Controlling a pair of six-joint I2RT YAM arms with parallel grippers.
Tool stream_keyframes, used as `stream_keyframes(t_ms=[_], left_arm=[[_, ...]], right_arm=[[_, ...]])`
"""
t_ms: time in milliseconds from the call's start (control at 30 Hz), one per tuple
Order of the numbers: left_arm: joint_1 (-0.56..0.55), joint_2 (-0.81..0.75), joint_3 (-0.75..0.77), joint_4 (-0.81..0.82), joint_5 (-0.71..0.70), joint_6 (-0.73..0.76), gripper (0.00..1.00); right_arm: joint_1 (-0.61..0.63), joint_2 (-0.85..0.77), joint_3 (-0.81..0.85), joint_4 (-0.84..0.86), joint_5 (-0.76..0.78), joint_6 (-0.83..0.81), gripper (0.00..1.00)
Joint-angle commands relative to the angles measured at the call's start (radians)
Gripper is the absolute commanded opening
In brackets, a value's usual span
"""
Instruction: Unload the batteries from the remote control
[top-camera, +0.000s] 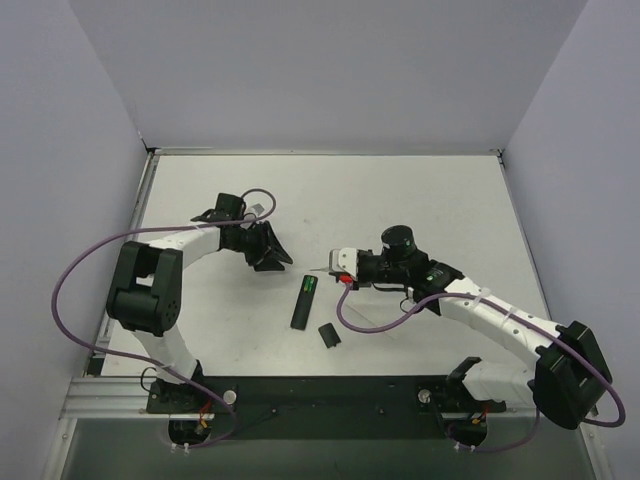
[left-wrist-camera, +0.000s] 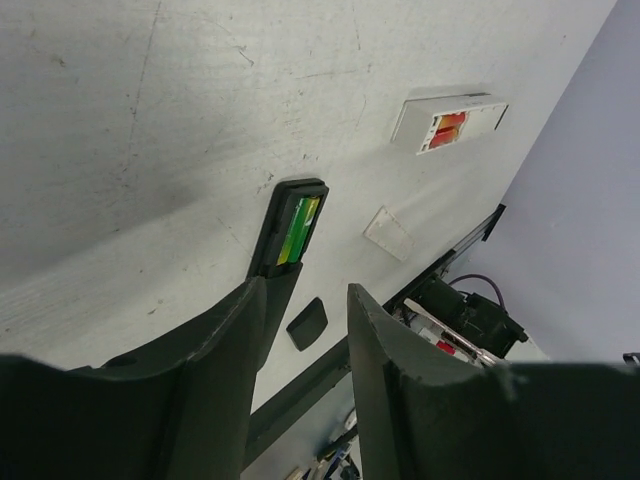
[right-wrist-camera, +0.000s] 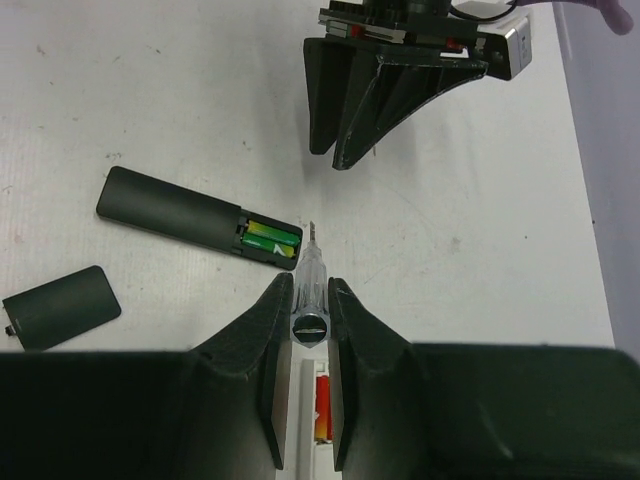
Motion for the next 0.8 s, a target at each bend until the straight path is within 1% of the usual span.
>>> stream_keyframes(t_ms=[0, 67, 133, 333, 433, 500, 600, 767], left_arm=[[-0.029, 0.05, 0.035, 0.036, 0.043, 0.068, 0.46], [-0.03, 0.085, 0.029, 0.041, 0.063, 0.059, 0.42], [-0.03, 0.099, 0.012, 0.078, 0.107, 0.043, 0.41], [-0.032, 0.127, 0.006, 0.089, 0.109, 0.033, 0.41], [-0.03, 0.138, -0.015, 0.132, 0.152, 0.0, 0.41], [-0.03, 0.148, -0.021, 0.158, 0.182, -0.018, 0.41], [-0.029, 0.147, -0.02, 0.158, 0.179, -0.021, 0.41], [-0.027, 0.15, -0.026, 0.155, 0.179, -0.021, 0.41]], right_arm=[[-0.008, 0.016, 0.036, -0.007, -0.086, -0.04, 0.0], [-0.008, 0.03, 0.037, -0.016, -0.083, -0.049, 0.0], [-0.003, 0.052, 0.05, -0.038, -0.082, -0.069, 0.0], [0.016, 0.098, 0.094, -0.095, -0.056, -0.132, 0.0], [0.026, 0.113, 0.109, -0.128, -0.045, -0.169, 0.0], [0.035, 0.115, 0.105, -0.116, -0.025, -0.176, 0.0], [0.052, 0.116, 0.094, -0.096, 0.004, -0.196, 0.0], [0.063, 0.13, 0.122, -0.154, -0.005, -0.23, 0.0]])
